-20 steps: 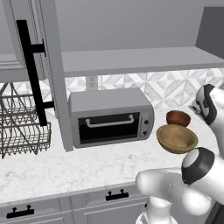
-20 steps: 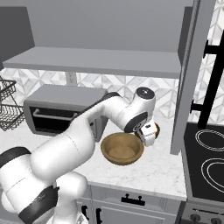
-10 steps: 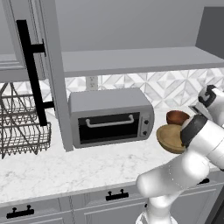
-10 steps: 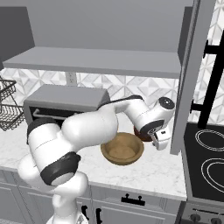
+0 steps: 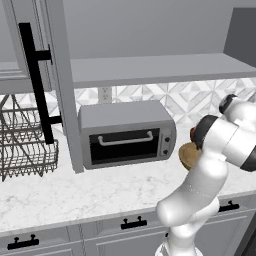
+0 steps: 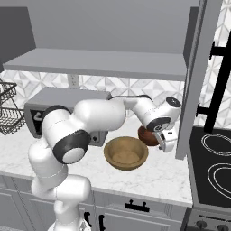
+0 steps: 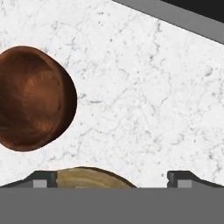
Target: Pick up the bowls on the counter and stack them on top of one another in the open cabinet. Place the smaller bowl on top of the larger bowl.
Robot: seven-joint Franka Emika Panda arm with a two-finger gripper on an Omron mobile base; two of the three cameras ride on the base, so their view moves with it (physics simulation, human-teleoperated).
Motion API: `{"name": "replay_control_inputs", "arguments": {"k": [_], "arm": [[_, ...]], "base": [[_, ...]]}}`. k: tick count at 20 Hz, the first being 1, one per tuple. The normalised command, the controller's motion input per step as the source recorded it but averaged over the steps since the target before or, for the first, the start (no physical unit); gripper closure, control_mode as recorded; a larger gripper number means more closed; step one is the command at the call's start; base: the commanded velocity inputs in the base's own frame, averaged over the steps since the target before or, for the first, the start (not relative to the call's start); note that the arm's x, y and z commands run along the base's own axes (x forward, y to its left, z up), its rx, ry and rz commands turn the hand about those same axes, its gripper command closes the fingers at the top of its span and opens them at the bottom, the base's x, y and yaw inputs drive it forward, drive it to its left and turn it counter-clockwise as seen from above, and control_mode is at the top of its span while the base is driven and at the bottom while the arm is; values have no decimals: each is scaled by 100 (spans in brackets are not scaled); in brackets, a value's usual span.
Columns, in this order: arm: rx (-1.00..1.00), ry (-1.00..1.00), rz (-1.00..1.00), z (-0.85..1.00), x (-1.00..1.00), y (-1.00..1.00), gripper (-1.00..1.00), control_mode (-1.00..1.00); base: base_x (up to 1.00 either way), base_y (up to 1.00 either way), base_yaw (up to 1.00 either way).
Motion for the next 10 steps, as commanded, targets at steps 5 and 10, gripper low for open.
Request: {"name": "replay_control_inputs", "arguments": {"k": [5,10], "arm": [[-5,0,0,-33,36,0,-100,-100],[-4,-3,0,-25,36,0,-100,-100]], "base": [[0,0,0],[0,0,0]]}}
